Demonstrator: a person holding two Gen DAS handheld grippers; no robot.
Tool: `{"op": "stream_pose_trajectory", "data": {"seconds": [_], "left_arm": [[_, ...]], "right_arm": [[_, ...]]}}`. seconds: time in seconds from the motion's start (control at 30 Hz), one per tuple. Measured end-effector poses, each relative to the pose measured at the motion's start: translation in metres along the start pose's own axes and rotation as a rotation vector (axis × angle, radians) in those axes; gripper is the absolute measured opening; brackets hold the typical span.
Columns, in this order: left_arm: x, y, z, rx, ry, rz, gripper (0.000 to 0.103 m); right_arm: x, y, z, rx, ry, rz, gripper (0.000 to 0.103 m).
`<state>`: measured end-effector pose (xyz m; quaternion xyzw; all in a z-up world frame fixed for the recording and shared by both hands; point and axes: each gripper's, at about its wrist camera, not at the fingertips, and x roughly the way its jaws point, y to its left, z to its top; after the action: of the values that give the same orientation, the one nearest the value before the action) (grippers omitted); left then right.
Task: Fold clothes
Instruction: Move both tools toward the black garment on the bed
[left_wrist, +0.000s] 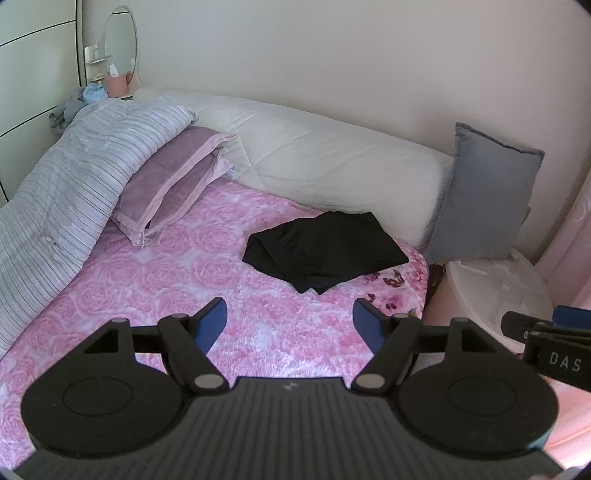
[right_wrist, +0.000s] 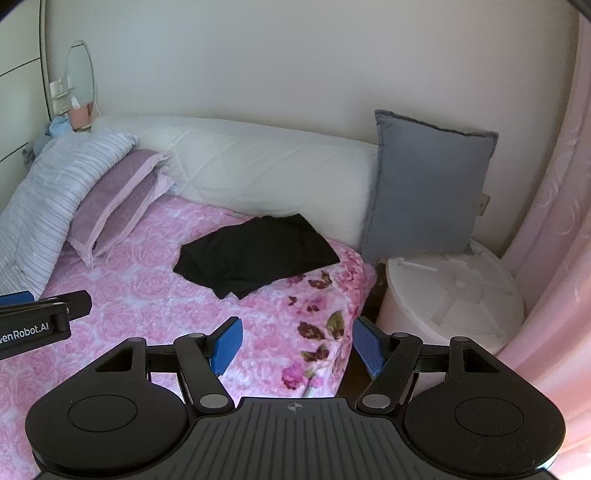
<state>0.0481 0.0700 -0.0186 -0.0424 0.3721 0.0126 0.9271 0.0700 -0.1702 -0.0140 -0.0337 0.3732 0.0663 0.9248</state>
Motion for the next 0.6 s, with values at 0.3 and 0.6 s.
{"op": "stream_pose_trajectory", "data": {"seconds": [0.3,0.6], "left_arm": [[0.043,-0.017,0.020,0.000,0.041,0.044,0.072],[0.099,-0.039,0.050,0.007,0.096,0.088,0.072]], "right_arm": [[0.054,-0.021,0.022,0.001,0.053,0.035,0.069],[0.103,-0.038,0.051,0.000,0.106,0.051,0.069]]}}
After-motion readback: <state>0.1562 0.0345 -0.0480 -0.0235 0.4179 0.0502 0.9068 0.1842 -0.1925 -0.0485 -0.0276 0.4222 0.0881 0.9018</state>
